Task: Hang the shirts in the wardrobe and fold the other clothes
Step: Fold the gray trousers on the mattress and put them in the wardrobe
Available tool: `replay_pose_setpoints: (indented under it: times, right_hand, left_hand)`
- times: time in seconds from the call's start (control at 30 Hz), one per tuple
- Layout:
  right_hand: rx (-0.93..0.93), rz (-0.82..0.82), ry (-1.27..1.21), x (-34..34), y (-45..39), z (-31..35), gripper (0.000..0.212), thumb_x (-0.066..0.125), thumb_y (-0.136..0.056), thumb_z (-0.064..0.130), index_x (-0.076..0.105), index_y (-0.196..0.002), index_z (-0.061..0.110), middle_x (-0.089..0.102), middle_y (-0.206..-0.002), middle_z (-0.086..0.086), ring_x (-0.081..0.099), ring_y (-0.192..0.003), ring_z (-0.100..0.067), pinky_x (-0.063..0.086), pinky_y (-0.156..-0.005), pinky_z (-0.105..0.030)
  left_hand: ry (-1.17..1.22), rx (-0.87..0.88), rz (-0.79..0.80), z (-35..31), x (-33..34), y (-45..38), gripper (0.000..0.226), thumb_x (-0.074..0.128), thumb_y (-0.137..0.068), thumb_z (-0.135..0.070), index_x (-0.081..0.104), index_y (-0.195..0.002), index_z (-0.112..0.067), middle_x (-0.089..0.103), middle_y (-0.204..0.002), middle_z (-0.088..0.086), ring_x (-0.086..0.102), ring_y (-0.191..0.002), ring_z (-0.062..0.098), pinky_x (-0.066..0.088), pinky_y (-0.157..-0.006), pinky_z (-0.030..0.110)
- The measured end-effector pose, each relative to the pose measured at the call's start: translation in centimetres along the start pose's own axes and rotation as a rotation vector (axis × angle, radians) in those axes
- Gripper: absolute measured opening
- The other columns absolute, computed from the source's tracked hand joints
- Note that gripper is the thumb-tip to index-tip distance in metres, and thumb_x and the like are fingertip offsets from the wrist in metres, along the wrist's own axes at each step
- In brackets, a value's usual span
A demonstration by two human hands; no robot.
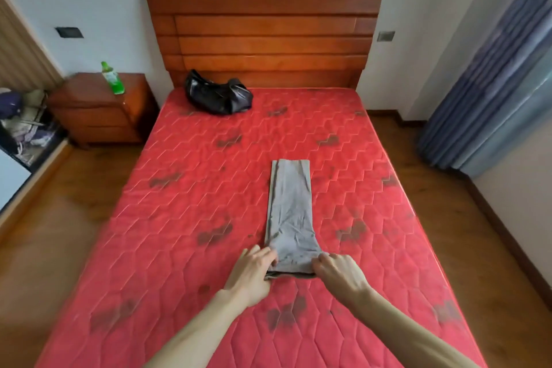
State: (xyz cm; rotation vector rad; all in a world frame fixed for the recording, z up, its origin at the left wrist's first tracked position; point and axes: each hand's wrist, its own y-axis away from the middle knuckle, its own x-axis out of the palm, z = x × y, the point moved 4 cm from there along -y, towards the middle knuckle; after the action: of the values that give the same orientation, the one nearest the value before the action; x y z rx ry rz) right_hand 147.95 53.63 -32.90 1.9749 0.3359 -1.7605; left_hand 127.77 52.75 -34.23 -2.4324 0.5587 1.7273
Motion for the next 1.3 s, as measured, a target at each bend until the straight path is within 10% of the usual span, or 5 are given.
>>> replay_pose_setpoints:
  times: [0.2, 0.33, 0.67, 0.87, 1.3]
  right_hand:
    - [-0.062, 0.168, 0.016, 10.2, 4.9, 3.8, 0.04, 0.096, -0.035, 0.007, 0.066, -0.056, 0.021, 0.061, -0.054, 0.002, 0.062, -0.041, -0.018, 0.037, -0.031, -0.027]
    - [-0.132, 0.395, -0.054, 16.7, 8.5, 6.3, 0.03, 0.047, -0.093, -0.008, 0.067, -0.11, 0.006, 0.071, -0.111, -0.014, 0.071, -0.101, -0.038, 0.047, -0.068, -0.044]
    - [-0.226, 0.627, -0.132, 31.5, 15.3, 10.8, 0.034, 0.05, -0.105, 0.026, 0.059, -0.135, 0.012, 0.064, -0.131, -0.009, 0.054, -0.128, -0.03, 0.042, -0.102, -0.043]
    - [-0.012, 0.301, -0.281, 35.1, 14.2, 11.0, 0.029, 0.069, -0.08, 0.003, 0.065, -0.106, 0.016, 0.068, -0.115, -0.004, 0.067, -0.105, -0.029, 0.052, -0.079, -0.039]
    - [0.322, -0.012, -0.428, 46.9, 7.0, 12.4, 0.059, 0.041, -0.109, 0.035, 0.024, -0.165, 0.021, 0.015, -0.173, 0.001, 0.006, -0.161, -0.019, 0.011, -0.129, -0.046]
  left_hand:
    - [-0.015, 0.029, 0.232, 0.1, 10.7, 5.2, 0.03, 0.061, -0.081, -0.019, 0.055, -0.108, -0.028, 0.064, -0.114, -0.009, 0.055, -0.111, 0.018, 0.034, -0.092, 0.033]
    - [-0.028, 0.06, 0.382, 0.3, 17.2, 8.5, 0.031, 0.064, -0.076, -0.019, 0.052, -0.103, -0.026, 0.067, -0.108, -0.005, 0.059, -0.111, 0.022, 0.036, -0.089, 0.036]
    - [-0.032, 0.108, 0.614, 1.5, 29.3, 13.5, 0.041, 0.055, -0.094, -0.045, 0.067, -0.119, -0.015, 0.069, -0.117, 0.003, 0.061, -0.115, 0.023, 0.042, -0.103, 0.039]
    - [0.065, -0.018, 0.346, 3.0, 32.8, 11.9, 0.029, 0.045, -0.106, -0.029, 0.062, -0.124, -0.013, 0.059, -0.12, 0.001, 0.055, -0.113, 0.019, 0.047, -0.102, 0.04]
    - [-0.029, -0.118, 0.097, 4.0, 46.1, 9.2, 0.063, 0.037, -0.104, -0.033, 0.025, -0.164, -0.017, 0.019, -0.172, 0.007, 0.016, -0.159, 0.025, 0.019, -0.128, 0.049]
